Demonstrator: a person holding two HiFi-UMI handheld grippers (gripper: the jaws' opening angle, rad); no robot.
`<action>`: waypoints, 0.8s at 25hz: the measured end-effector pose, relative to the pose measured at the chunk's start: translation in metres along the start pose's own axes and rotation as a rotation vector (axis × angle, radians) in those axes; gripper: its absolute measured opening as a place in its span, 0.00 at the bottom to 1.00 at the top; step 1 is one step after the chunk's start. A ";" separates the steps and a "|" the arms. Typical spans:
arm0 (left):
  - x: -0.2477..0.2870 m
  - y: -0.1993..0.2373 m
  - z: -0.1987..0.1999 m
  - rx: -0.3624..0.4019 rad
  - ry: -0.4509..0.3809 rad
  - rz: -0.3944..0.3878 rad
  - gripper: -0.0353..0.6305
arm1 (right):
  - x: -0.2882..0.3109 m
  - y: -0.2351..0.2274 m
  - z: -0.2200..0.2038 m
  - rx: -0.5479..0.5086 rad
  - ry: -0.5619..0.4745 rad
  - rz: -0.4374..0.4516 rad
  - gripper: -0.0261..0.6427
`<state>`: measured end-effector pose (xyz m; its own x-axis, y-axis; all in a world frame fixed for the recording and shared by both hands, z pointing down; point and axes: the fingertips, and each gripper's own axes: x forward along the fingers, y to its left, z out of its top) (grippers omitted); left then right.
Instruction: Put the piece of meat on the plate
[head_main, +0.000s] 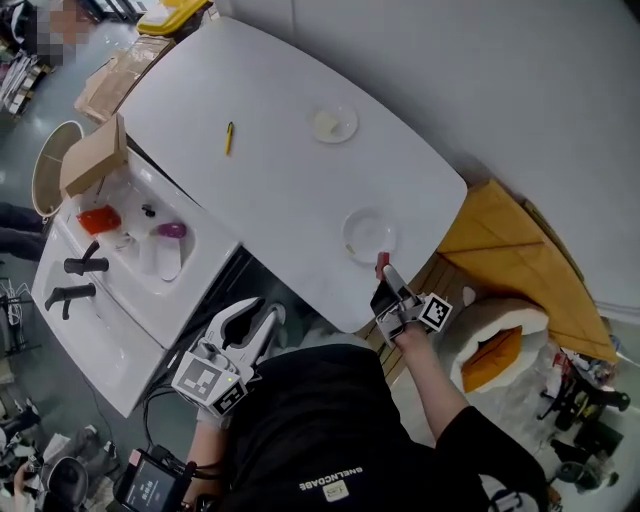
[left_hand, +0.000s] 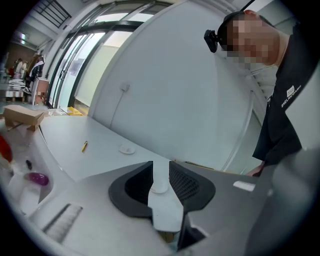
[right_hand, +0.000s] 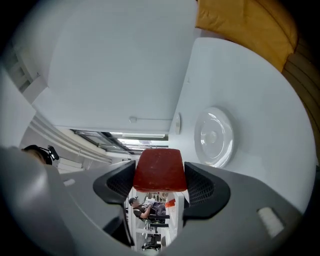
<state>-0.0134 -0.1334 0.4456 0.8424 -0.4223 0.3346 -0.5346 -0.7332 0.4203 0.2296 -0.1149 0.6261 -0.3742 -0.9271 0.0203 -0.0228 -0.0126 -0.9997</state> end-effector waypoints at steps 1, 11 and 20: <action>-0.002 0.001 -0.001 -0.006 -0.001 0.014 0.22 | 0.002 -0.005 0.001 0.003 0.010 -0.013 0.50; -0.016 -0.001 -0.010 -0.055 -0.020 0.120 0.22 | 0.013 -0.039 0.008 0.009 0.110 -0.115 0.50; -0.026 0.007 -0.018 -0.083 -0.026 0.160 0.22 | 0.025 -0.065 0.009 0.012 0.149 -0.243 0.50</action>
<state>-0.0405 -0.1172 0.4549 0.7472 -0.5441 0.3816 -0.6646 -0.6095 0.4323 0.2298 -0.1403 0.6910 -0.4911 -0.8311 0.2609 -0.1182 -0.2332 -0.9652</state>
